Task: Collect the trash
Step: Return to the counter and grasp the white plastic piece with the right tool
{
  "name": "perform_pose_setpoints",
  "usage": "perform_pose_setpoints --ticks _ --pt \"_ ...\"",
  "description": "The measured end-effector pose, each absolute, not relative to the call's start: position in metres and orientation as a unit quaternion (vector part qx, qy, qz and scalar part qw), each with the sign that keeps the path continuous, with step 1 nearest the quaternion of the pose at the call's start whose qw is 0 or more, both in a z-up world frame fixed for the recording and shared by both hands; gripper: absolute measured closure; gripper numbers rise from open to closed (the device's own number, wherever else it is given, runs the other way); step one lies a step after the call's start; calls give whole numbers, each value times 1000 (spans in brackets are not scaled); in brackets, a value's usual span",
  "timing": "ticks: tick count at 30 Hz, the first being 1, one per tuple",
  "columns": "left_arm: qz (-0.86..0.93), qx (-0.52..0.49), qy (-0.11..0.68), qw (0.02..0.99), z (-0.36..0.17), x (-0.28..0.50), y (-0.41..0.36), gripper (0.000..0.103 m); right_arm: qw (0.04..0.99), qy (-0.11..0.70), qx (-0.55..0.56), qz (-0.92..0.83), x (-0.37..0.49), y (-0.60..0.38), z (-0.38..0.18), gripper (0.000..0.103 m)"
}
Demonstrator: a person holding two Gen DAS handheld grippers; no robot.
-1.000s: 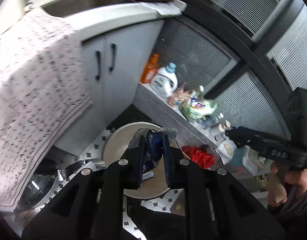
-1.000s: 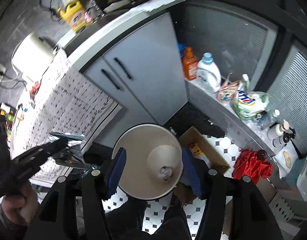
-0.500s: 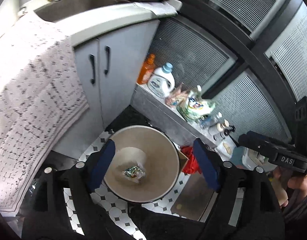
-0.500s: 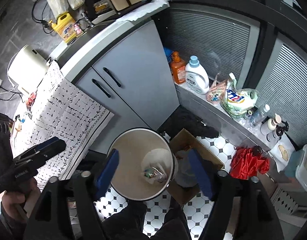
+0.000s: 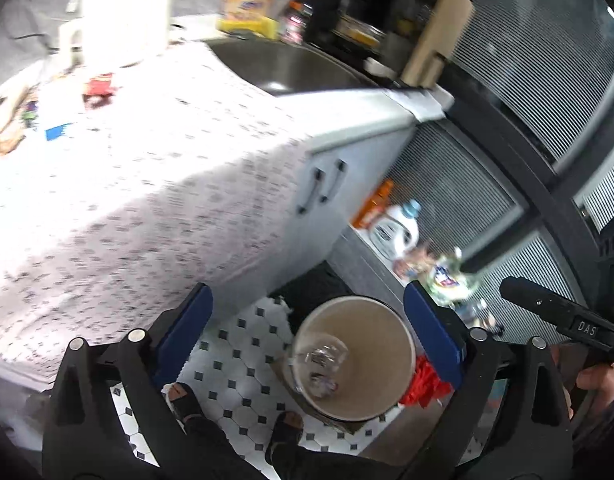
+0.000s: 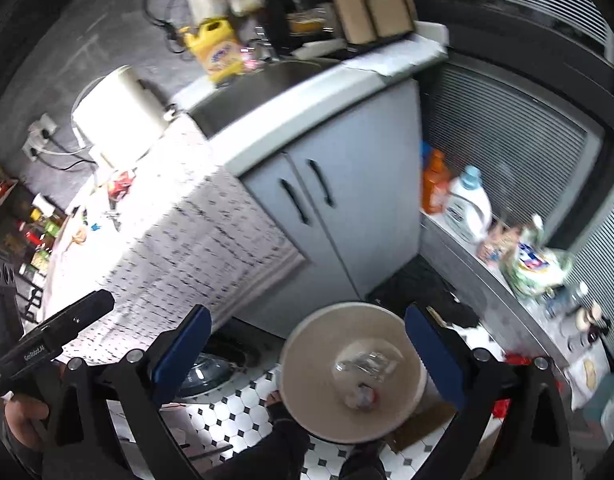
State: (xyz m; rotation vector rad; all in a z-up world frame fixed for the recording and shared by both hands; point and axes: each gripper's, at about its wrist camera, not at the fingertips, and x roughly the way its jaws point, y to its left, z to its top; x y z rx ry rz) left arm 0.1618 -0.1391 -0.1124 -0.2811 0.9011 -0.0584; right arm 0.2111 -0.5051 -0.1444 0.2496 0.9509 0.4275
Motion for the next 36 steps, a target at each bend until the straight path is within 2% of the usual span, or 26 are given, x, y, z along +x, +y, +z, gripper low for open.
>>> perform_pose_setpoints --ticks 22,34,36 --pt "85 -201 367 904 -76 134 40 6 855 404 64 320 232 -313 -82 8" --pt "103 -235 352 900 -86 141 130 6 843 422 23 334 241 -210 -77 8" --pt "102 -239 352 899 -88 141 142 6 839 426 12 337 244 -193 -79 12"
